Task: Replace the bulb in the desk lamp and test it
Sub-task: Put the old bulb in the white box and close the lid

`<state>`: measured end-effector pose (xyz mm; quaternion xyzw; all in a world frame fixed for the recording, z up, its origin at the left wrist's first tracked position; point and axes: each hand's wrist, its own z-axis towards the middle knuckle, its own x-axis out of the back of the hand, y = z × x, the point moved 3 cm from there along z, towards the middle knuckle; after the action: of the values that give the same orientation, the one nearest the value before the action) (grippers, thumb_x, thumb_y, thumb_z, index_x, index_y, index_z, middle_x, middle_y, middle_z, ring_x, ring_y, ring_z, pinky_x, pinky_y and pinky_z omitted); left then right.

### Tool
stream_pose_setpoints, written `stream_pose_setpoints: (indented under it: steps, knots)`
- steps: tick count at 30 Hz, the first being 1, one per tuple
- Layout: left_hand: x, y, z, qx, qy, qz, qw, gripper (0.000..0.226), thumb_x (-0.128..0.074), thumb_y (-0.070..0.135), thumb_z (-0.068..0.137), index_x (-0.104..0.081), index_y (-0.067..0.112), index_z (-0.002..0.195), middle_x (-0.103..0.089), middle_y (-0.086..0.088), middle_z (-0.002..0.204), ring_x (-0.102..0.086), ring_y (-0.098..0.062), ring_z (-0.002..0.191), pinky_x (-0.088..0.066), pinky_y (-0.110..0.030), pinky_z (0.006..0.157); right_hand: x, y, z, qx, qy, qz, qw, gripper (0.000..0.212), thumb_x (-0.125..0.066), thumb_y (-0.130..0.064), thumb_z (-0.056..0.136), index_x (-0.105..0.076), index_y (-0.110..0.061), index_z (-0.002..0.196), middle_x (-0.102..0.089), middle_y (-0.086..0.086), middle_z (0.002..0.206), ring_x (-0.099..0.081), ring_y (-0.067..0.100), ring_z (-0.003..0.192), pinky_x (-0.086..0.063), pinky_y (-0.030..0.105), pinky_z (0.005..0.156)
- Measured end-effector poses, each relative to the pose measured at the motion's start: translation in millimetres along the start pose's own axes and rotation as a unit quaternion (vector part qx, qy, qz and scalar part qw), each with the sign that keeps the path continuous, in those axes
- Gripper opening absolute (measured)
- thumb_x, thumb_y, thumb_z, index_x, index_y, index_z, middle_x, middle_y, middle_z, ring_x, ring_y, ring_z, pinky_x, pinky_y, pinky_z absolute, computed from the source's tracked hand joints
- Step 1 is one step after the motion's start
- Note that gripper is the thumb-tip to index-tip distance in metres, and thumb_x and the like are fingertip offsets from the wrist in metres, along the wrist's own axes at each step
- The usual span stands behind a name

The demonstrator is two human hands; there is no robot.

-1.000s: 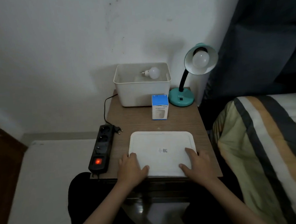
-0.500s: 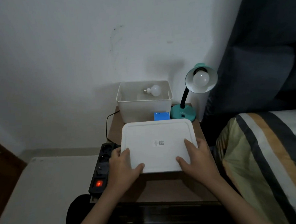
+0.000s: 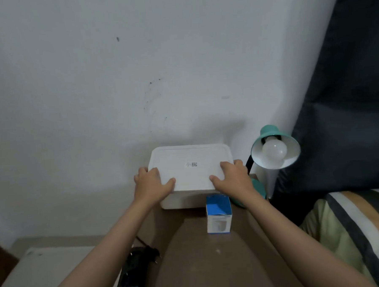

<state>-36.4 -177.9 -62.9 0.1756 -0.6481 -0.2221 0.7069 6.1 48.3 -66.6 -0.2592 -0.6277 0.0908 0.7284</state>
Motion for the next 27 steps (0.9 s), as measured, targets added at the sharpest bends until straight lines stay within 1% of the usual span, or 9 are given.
stream_pose_setpoints:
  steps: [2, 4, 7, 10, 13, 17, 20, 22, 27]
  knots:
    - [-6, 1, 21, 0.005, -0.011, 0.005, 1.000, 0.049, -0.060, 0.049, 0.077, -0.056, 0.005, 0.098, -0.043, -0.018, 0.120, -0.039, -0.038, 0.113, -0.040, -0.039, 0.088, -2, 0, 19, -0.014, -0.012, -0.005, 1.000, 0.045, -0.056, -0.047, 0.082, -0.052, -0.011, 0.110, -0.040, 0.016, 0.121, -0.040, 0.036, 0.111, -0.042, 0.038, 0.078]
    - [-12, 2, 37, 0.010, -0.017, 0.006, 1.000, 0.047, -0.060, 0.049, 0.076, -0.056, 0.005, 0.094, -0.044, -0.019, 0.118, -0.040, -0.038, 0.112, -0.040, -0.038, 0.087, -4, 0, 35, -0.023, -0.017, -0.011, 1.000, 0.047, -0.056, -0.045, 0.083, -0.052, -0.011, 0.115, -0.040, 0.017, 0.123, -0.036, 0.037, 0.115, -0.039, 0.038, 0.078]
    - [-21, 2, 51, 0.015, -0.024, 0.011, 1.000, 0.047, -0.059, 0.050, 0.076, -0.054, 0.005, 0.089, -0.044, -0.020, 0.117, -0.039, -0.038, 0.112, -0.040, -0.039, 0.088, -8, 1, 52, -0.030, -0.019, -0.017, 0.999, 0.046, -0.056, -0.045, 0.082, -0.053, -0.010, 0.113, -0.041, 0.018, 0.124, -0.033, 0.037, 0.117, -0.036, 0.038, 0.076]
    - [-27, 1, 56, 0.020, -0.017, 0.010, 1.000, 0.047, -0.059, 0.049, 0.076, -0.054, 0.004, 0.090, -0.041, -0.019, 0.117, -0.036, -0.038, 0.111, -0.041, -0.040, 0.089, -14, 4, 59, -0.039, -0.029, -0.019, 0.999, 0.048, -0.055, -0.045, 0.083, -0.052, -0.011, 0.116, -0.041, 0.018, 0.123, -0.030, 0.037, 0.119, -0.035, 0.037, 0.075]
    - [-32, -1, 55, 0.017, -0.006, 0.011, 1.000, 0.048, -0.057, 0.049, 0.078, -0.053, 0.003, 0.091, -0.040, -0.020, 0.118, -0.034, -0.038, 0.112, -0.041, -0.042, 0.092, -18, 5, 60, -0.035, -0.018, -0.018, 0.999, 0.046, -0.054, -0.045, 0.083, -0.052, -0.011, 0.114, -0.042, 0.018, 0.122, -0.029, 0.036, 0.118, -0.034, 0.036, 0.075]
    - [-37, -2, 53, 0.007, -0.001, 0.017, 1.000, 0.046, -0.054, 0.048, 0.082, -0.050, 0.003, 0.091, -0.039, -0.020, 0.119, -0.033, -0.038, 0.112, -0.039, -0.041, 0.090, -20, 5, 59, -0.027, -0.019, -0.023, 0.999, 0.048, -0.052, -0.046, 0.085, -0.051, -0.011, 0.117, -0.040, 0.017, 0.122, -0.029, 0.036, 0.119, -0.034, 0.036, 0.075]
    - [-40, -3, 52, 0.002, -0.017, 0.052, 0.998, 0.049, -0.050, 0.050, 0.084, -0.049, 0.003, 0.099, -0.039, -0.020, 0.120, -0.033, -0.039, 0.112, -0.038, -0.040, 0.089, -23, 8, 56, -0.014, -0.026, -0.037, 0.999, 0.049, -0.051, -0.047, 0.086, -0.049, -0.010, 0.119, -0.040, 0.018, 0.123, -0.031, 0.037, 0.118, -0.038, 0.039, 0.081]
    - [-41, -3, 53, -0.004, -0.024, 0.073, 0.997, 0.052, -0.048, 0.051, 0.085, -0.049, 0.002, 0.104, -0.039, -0.020, 0.120, -0.033, -0.039, 0.112, -0.037, -0.040, 0.088, -26, 10, 53, -0.007, -0.019, -0.038, 0.999, 0.051, -0.049, -0.047, 0.087, -0.047, -0.011, 0.123, -0.039, 0.019, 0.125, -0.032, 0.037, 0.118, -0.040, 0.040, 0.085]
    - [-43, -3, 55, -0.014, -0.025, 0.086, 0.996, 0.055, -0.046, 0.052, 0.086, -0.046, 0.002, 0.110, -0.037, -0.019, 0.122, -0.032, -0.038, 0.113, -0.039, -0.041, 0.086, -32, 11, 50, 0.001, 0.000, 0.004, 1.000, 0.057, -0.047, -0.043, 0.090, -0.037, -0.010, 0.135, -0.030, 0.020, 0.135, -0.029, 0.038, 0.122, -0.037, 0.043, 0.095]
